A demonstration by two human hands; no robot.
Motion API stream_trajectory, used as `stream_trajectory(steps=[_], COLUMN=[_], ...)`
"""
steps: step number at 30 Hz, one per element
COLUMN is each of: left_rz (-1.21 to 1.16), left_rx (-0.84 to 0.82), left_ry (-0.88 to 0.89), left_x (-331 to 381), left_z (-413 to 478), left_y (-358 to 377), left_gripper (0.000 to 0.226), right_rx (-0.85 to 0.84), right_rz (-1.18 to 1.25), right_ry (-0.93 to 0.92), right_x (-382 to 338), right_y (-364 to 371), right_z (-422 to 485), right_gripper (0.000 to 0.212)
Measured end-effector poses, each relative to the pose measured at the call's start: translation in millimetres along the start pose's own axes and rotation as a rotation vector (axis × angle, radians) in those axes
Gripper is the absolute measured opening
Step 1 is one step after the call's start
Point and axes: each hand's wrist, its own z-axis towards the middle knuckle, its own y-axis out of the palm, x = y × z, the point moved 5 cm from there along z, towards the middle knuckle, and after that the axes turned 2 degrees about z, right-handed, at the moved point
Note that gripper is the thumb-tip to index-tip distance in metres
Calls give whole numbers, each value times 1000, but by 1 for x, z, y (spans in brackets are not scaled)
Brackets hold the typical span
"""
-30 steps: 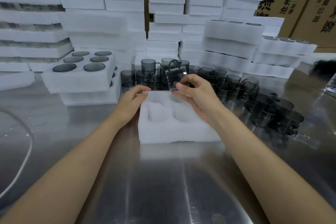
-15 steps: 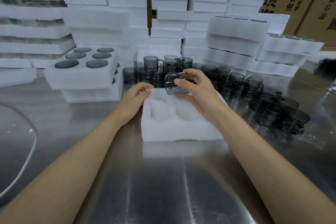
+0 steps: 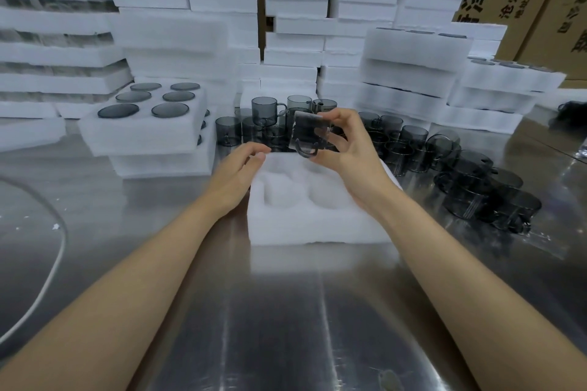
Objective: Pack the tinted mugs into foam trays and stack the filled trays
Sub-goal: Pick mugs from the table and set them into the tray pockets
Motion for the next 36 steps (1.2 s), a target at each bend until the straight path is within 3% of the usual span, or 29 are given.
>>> stream_trajectory(steps=[3,5,8,12,18,30,36], left_rz=[-4,-23,-37,-58,-90,-95,-108], left_rx=[-6,-16,-44,-57,-46,-47,-38], left_ry=[-2,-15,-29,-14,-17,-74,-94], left_x=[0,-1,-1,3,3,-2,-3], left_z=[0,0,1,0,1,2,2], left_y=[0,0,1,2,2,3,2], left_gripper=[20,21,25,25,24,35,33], right_rx=[13,68,97,62,-5,-109,-172], right_rz=[76,-57,-282,-557,-660,-1055,-1054], right_ry=[75,-17,-217,-336,-250,-275,-198], right_x=[4,-5,-20,-19,-2,0,4], right_y=[1,0,12,41,43,57,56], right_z=[0,0,3,4,5,2,3], right_gripper=[28,21,34,45,57,48,51])
